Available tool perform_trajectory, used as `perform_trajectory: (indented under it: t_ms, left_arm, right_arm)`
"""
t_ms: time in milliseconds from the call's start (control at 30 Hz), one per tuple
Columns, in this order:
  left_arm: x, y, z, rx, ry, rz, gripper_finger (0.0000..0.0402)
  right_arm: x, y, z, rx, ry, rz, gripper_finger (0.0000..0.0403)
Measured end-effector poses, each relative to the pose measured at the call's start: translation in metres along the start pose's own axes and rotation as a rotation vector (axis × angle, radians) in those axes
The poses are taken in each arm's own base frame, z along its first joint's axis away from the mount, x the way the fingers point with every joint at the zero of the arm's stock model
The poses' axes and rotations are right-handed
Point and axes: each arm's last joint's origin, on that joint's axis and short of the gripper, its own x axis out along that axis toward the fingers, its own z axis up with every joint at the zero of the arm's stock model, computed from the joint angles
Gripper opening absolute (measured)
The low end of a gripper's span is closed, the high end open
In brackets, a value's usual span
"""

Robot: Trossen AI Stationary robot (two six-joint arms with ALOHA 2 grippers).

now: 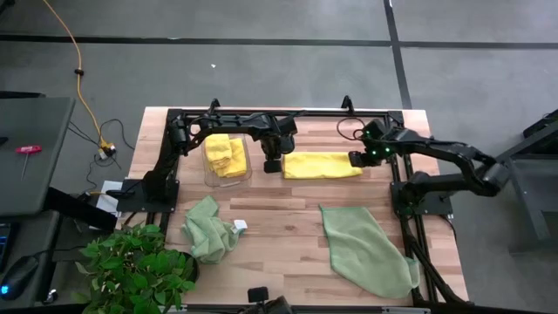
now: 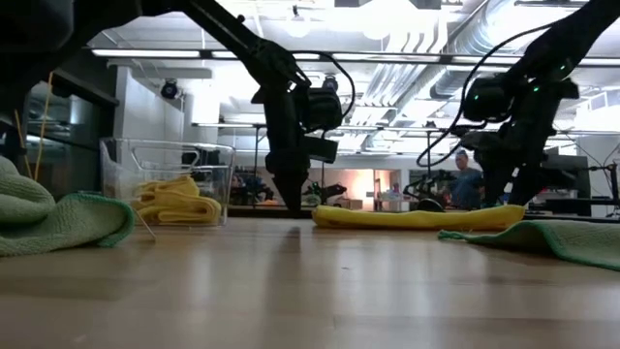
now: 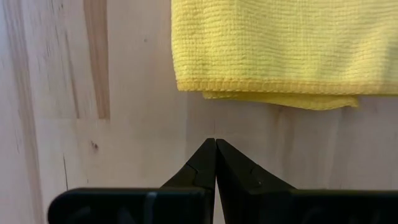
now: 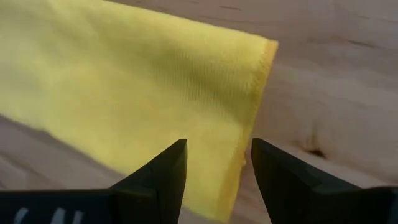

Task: Fold microfiber towels
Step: Fold the yellow towel

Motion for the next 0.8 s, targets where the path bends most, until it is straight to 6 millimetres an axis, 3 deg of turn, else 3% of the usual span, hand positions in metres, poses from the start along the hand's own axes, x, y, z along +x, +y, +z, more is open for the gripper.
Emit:
perform_trajectory:
  t_ms: [267,533,800]
  left_arm:
    - [0.000,0.000,0.000,0.023,-0.006,-0.011,0.0000]
    - [0.001,-0.008,0.007,0.065,-0.067,-0.060,0.0000]
    - [0.017,-0.022,0.014,0.064,-0.049,-0.022,0.0000]
  right_arm:
    - [0.015,-0.002,0.004,0.005,0.055,-0.033,0.0171]
    - [0.012,-0.002,0.004,-0.007,0.038,-0.022,0.0171]
    - [0.006,-0.003,0.005,-0.005,0.039,0.046,0.0171]
